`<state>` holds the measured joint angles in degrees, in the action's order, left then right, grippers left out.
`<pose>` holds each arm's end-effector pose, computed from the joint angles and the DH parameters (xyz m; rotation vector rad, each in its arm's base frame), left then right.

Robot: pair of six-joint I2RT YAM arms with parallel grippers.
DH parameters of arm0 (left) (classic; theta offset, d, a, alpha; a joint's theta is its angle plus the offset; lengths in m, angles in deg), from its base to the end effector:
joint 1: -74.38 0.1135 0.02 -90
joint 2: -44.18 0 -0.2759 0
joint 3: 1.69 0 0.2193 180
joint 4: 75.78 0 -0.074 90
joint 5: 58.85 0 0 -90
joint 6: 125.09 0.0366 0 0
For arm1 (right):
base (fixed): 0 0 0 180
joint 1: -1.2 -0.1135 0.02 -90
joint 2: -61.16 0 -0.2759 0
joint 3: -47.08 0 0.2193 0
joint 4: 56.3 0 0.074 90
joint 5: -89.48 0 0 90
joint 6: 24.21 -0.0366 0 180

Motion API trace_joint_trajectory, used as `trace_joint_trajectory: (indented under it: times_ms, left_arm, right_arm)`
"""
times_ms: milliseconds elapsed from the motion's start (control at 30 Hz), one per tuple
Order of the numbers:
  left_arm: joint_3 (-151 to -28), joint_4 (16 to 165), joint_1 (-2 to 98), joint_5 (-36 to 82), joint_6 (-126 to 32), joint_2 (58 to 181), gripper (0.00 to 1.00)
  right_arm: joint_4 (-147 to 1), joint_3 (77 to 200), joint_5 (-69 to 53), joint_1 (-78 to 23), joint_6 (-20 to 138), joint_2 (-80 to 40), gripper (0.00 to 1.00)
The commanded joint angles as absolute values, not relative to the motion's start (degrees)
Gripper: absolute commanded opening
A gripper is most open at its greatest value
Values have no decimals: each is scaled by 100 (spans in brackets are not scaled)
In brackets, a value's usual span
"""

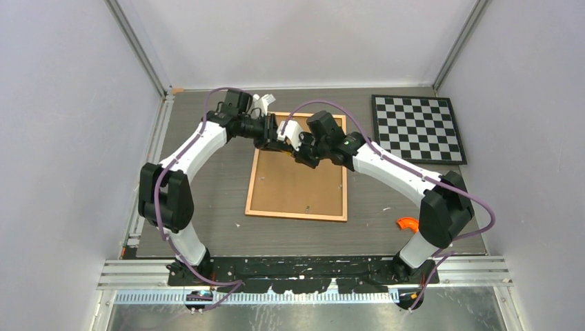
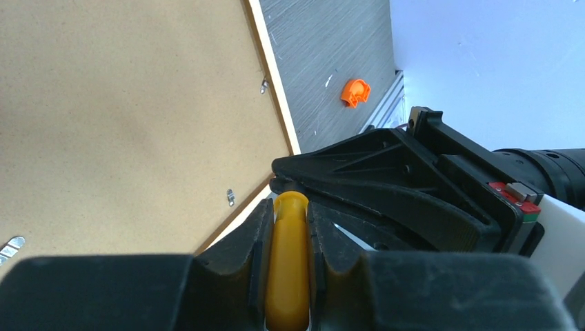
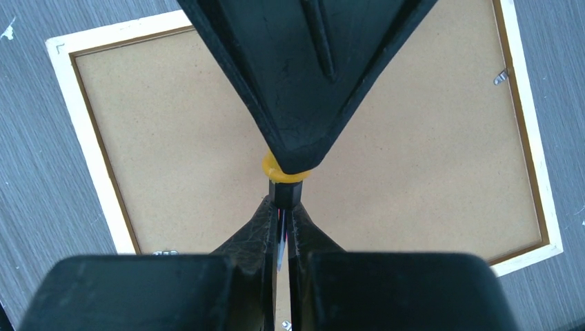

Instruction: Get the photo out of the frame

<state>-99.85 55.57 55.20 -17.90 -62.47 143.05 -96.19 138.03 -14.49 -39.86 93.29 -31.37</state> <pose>0.3174 -0.1397 0.3090 0.2396 2.4935 -1.3967 0.2456 0.2257 0.3106 -1.3990 1.8271 0.4018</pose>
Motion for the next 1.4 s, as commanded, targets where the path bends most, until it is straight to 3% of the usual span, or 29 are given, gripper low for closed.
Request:
trace_joint_trajectory:
  times_ms: [0, 233, 367, 533, 700, 1033, 1367]
  left_arm:
    - [-10040, 5660, 5532, -1788, -6201, 14173, 0]
    - [-10178, 5486, 6006, -737, -5295, 13873, 0]
    - [-10763, 4930, 6023, 198, -3940, 14058, 0]
    - [-11457, 4604, 6003, 1034, -2825, 14529, 0]
    - [-11772, 4929, 5873, 1712, -2251, 14906, 0]
    - [-12286, 5061, 5590, 2379, -1354, 15672, 0]
    - [-12496, 5021, 5522, 2466, -1250, 15985, 0]
  right_arm:
    - [-9371, 13833, -1323, -4010, 9290, -2972, 7]
    - [-10115, 14085, -1256, -3509, 8329, -2958, 69]
    - [-10455, 14361, -2001, -2665, 7532, -3141, 85]
    - [-10947, 14635, -2280, -1807, 6948, -3533, 87]
    - [-11075, 14678, -1715, -1336, 6116, -3922, 84]
    - [-11001, 14670, -897, -1264, 5432, -4517, 76]
    - [-10773, 14789, -948, -1266, 5134, -5177, 65]
